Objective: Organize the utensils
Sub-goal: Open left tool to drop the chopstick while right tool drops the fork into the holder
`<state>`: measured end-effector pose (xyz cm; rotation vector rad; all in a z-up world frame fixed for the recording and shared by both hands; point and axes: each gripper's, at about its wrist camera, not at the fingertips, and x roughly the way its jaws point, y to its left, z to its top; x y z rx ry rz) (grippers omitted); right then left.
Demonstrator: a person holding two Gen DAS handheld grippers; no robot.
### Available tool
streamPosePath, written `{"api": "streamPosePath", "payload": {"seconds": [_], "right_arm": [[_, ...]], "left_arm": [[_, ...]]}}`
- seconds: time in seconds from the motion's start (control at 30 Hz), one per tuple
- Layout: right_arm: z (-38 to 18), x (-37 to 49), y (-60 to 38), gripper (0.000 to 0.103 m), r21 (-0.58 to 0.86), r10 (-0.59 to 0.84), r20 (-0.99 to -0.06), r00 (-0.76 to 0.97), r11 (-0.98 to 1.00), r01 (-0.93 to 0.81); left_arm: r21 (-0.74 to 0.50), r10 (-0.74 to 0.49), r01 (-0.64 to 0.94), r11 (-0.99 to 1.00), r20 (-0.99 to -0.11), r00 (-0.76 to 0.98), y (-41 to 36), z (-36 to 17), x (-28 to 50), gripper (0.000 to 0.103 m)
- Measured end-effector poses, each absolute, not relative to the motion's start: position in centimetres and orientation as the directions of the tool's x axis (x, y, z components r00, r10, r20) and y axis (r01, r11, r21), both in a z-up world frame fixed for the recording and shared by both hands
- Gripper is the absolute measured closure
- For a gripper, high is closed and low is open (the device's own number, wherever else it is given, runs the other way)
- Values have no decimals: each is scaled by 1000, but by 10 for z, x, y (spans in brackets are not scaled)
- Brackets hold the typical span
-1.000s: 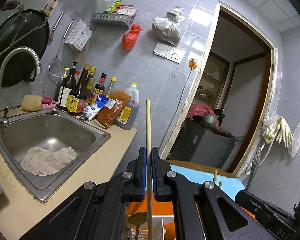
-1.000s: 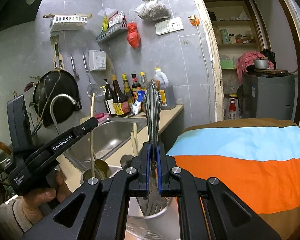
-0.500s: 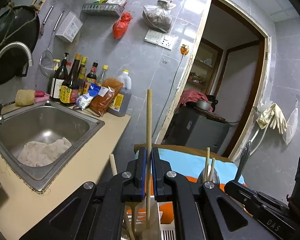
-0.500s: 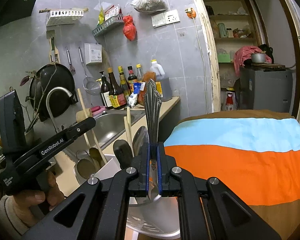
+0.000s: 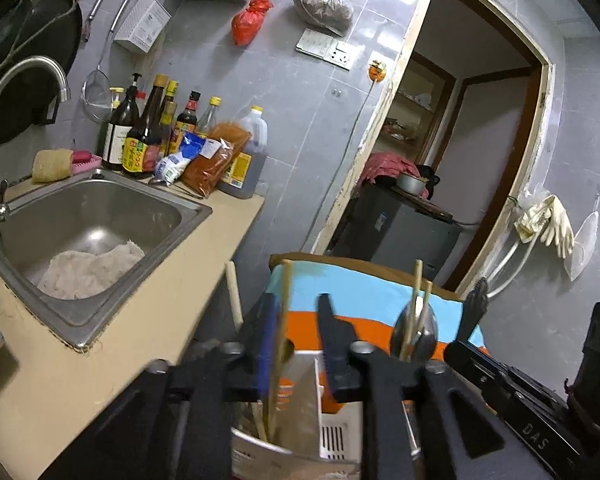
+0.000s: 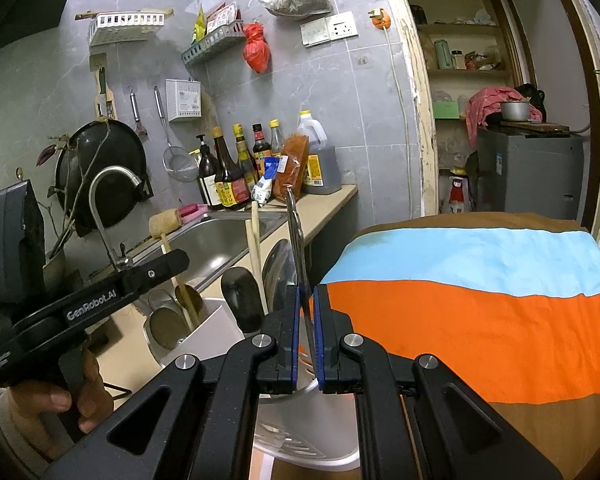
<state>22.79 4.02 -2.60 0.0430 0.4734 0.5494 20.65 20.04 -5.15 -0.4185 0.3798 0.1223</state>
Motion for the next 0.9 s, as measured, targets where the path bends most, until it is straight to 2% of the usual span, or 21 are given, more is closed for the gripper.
{"api": "streamPosePath", "payload": {"seconds": [0.07, 0.23, 0.53, 0.6, 0.77, 0.83, 0.9], "right_arm": [[-26, 229, 41, 97, 164, 511, -422, 748, 855, -492], [-26, 229, 40, 97, 164, 512, -419, 749, 855, -493], [-21, 222, 30, 97, 172, 503, -401, 766, 862, -477], [-19, 220, 27, 97, 171, 498, -399, 770, 865, -471], [-14, 214, 20, 95, 172, 477, -395, 785, 878, -446], [-11, 211, 16, 87, 175, 464, -391, 795, 885, -431], [-7, 206, 9, 66, 183, 451, -377, 809, 893, -412]], "left_arm": [[-393, 14, -178, 902, -384, 923, 200, -52, 205, 62], [-402, 2, -173, 899, -390, 921, 198, -53, 203, 61], [-393, 11, -176, 902, -388, 922, 196, -49, 198, 49], [-392, 9, -174, 903, -388, 922, 195, -48, 197, 43], [-370, -4, -157, 916, -399, 917, 189, -42, 197, 37], [-358, -9, -146, 922, -396, 918, 185, -38, 195, 30], [-353, -14, -134, 926, -387, 922, 182, -34, 192, 25]]}}
